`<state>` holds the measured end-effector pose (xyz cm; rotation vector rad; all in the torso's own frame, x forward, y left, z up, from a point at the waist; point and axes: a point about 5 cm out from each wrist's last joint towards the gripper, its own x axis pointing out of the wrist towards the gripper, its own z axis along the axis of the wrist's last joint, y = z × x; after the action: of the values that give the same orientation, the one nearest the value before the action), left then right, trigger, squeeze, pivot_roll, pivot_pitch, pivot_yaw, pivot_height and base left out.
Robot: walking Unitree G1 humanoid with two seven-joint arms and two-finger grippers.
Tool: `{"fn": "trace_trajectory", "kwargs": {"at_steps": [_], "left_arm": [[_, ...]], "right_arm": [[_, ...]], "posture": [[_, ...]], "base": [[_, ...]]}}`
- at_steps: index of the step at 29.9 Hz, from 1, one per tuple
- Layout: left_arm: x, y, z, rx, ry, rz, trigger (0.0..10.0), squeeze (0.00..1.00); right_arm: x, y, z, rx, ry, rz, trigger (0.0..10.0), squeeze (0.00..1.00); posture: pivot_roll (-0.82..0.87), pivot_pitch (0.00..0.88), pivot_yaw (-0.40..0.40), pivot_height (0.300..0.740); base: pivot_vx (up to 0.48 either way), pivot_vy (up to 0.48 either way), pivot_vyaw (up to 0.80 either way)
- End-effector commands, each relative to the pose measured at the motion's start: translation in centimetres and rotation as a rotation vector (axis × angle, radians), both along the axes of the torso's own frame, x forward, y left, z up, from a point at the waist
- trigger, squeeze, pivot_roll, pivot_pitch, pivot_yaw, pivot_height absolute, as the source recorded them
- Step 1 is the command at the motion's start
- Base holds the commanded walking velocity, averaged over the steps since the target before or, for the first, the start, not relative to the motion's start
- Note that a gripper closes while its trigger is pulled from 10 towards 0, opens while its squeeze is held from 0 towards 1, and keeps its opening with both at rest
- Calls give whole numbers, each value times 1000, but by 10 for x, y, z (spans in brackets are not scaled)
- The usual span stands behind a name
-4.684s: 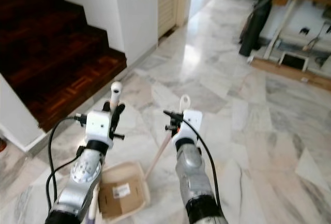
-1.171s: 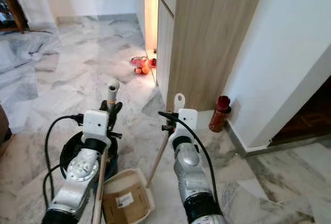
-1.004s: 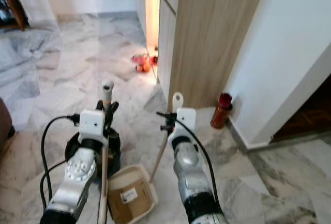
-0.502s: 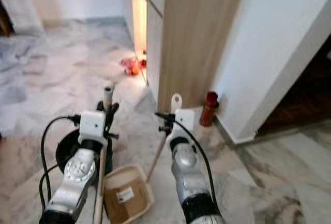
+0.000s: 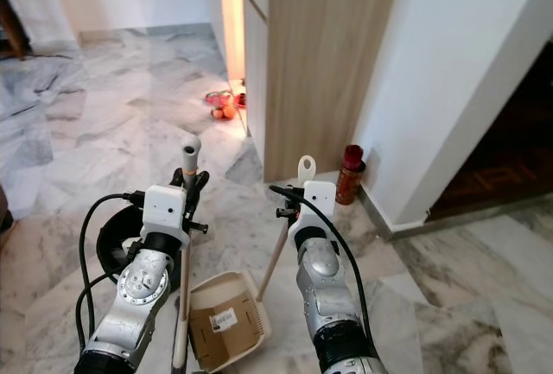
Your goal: Sweep floor
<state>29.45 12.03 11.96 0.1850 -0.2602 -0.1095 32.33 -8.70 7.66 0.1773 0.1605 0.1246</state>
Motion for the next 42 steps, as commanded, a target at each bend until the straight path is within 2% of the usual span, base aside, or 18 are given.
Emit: {"fn": "trace_trajectory", "kwargs": {"at_steps": [1,11,21,42], "left_arm": [[1,-3,7,1,-33,-10,10000,0],[2,-3,6,0,-31,-14,10000,0],[2,-2,7,-15,-26,-10,10000,0],[3,-2,8,-18,-28,-7,10000,0]], "right_arm": [[4,4,11,28,-47,11,10000,0],[4,4,11,29,-45,11,10000,0],[5,3,10,37,-40,-3,10000,0],[6,3,12,46,-45,-8,10000,0]], "posture": [[130,0,-24,740],[130,0,-24,740],[133,0,-23,740],[135,0,-25,740]], "base": [[0,0,800],[0,0,800],[0,0,0],[0,271,0]]}}
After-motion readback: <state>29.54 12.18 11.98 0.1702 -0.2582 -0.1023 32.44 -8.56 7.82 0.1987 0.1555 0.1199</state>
